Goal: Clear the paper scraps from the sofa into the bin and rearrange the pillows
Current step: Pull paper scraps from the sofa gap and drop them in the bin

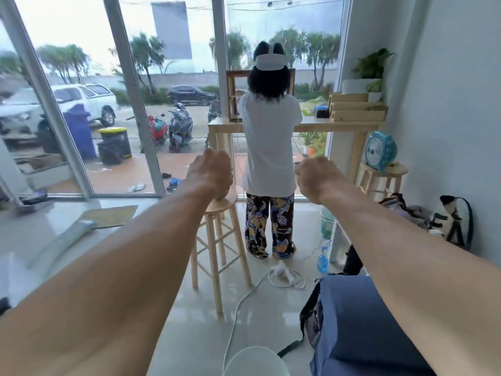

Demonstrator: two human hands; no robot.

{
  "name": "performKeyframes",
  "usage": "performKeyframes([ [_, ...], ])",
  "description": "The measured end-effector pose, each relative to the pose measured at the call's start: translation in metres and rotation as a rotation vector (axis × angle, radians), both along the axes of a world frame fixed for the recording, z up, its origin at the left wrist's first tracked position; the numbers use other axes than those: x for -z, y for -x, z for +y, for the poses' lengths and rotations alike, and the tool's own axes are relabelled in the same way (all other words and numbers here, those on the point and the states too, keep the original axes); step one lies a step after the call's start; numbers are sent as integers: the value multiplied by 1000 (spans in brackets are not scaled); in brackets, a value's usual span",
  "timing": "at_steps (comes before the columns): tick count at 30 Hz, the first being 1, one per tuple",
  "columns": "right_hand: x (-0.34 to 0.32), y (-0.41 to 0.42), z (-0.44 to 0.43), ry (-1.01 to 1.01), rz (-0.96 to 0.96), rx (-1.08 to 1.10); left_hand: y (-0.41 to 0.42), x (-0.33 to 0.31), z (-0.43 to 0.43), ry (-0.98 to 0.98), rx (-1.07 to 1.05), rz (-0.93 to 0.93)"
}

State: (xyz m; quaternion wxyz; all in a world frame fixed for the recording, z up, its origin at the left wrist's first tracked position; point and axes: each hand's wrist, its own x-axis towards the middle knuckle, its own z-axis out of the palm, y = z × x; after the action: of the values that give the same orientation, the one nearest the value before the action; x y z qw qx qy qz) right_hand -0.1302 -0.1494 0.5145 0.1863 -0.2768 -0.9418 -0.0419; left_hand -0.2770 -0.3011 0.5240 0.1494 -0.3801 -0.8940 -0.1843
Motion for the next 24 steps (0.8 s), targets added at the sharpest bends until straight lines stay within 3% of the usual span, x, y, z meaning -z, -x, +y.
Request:
performKeyframes([
  [7,7,18,-14,23,17,-90,17,2,-20,-1,-89,12],
  [15,75,23,0,26,-6,-36,17,83,7,21,-4,-25],
  [18,115,22,-1,53,0,-21,23,132,10,-22,17,-67],
  [24,267,19,-1,82,-29,31,22,285,12,35,28,-35],
])
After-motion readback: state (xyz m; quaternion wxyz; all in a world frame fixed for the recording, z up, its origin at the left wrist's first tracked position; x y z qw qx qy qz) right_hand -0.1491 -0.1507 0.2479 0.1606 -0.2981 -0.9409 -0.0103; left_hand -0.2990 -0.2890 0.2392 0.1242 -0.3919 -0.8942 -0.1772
